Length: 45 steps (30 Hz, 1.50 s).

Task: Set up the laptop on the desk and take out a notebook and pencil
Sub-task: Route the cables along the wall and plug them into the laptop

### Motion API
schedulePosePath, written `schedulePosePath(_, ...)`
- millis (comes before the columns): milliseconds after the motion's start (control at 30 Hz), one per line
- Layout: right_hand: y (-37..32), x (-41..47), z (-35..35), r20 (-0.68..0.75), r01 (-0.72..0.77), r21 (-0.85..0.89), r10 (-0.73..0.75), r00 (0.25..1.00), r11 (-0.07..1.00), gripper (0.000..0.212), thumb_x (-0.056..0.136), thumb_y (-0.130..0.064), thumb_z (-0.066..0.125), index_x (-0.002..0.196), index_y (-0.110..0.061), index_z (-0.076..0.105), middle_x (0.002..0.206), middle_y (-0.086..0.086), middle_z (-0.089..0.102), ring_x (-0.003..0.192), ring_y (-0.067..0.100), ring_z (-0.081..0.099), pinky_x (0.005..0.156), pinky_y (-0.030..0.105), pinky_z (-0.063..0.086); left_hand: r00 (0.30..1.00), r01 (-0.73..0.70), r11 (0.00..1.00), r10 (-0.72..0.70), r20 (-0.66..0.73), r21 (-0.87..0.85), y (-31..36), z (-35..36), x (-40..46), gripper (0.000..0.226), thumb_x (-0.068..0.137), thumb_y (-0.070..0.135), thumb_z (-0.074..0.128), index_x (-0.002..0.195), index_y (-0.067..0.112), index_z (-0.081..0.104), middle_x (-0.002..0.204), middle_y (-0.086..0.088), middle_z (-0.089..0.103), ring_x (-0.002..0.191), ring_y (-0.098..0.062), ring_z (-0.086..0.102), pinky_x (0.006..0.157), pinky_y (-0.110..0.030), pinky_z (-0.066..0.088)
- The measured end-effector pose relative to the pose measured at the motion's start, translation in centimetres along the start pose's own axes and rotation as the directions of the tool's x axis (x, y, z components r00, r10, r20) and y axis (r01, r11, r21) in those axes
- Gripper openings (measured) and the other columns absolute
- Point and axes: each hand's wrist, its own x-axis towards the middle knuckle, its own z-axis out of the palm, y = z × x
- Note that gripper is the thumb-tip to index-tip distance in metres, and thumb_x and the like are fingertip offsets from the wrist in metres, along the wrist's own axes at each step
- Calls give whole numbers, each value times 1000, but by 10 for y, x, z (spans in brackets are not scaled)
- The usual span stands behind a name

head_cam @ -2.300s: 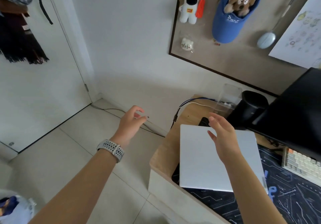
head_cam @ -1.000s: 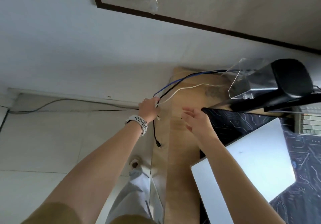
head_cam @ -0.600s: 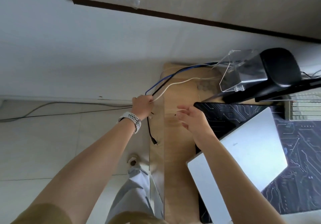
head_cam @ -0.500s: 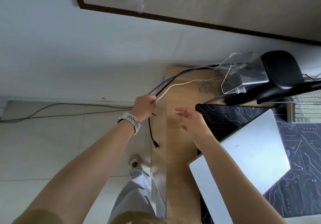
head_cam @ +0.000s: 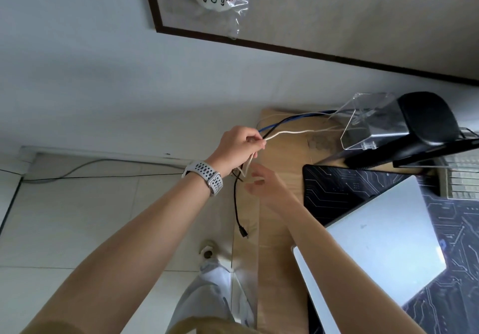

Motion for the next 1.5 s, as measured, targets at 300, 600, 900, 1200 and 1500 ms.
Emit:
schedulePosePath(300,-14,-2,9,-137,114,111,-98,986,987,29,90,-12,55,69,-25,70,80,3,73,90,26,69,91,45,52,976,217,920,-206,68,-325,-7,-11,-4,22,96,19,48,82,10,64,74,-10,68,65,-16,61,51,-20,38)
schedulePosePath(600,-32,-24,-20,-203,180,421,-101,974,889,22,96,-10,52,81,-4,67,83,12,71,76,16,67,73,20,57,854,393,901,-283,437,-185,-59,-17,-45,25,98,24,45,92,13,66,89,-5,67,83,-15,56,71,-30,39)
schedulePosePath(900,-32,-33,-27,-186,212,429,-144,972,878,20,95,-12,54,91,1,67,82,8,69,69,6,65,64,13,51,943,275,916,-199,265,-293,-59,2,-75,27,99,8,40,89,3,64,83,-8,68,77,-15,63,69,-24,47)
schedulePosePath(1200,28,-62,-25,158,253,-235,-220,963,938,15,84,-11,67,97,-13,74,78,-13,64,71,-2,58,75,17,45,861,389,320,-458,219,-864,-35,39,-124,27,99,7,37,87,-1,60,70,-15,61,65,-22,56,68,-33,48)
schedulePosePath(1500,81,-124,-38,218,513,-375,-465,858,772,17,78,1,66,87,-11,72,82,-3,68,78,9,62,77,20,49,792,215,-209,-534,296,-954,-28,103,-196,19,98,12,41,102,0,56,106,-20,61,105,-27,62,56,-32,56)
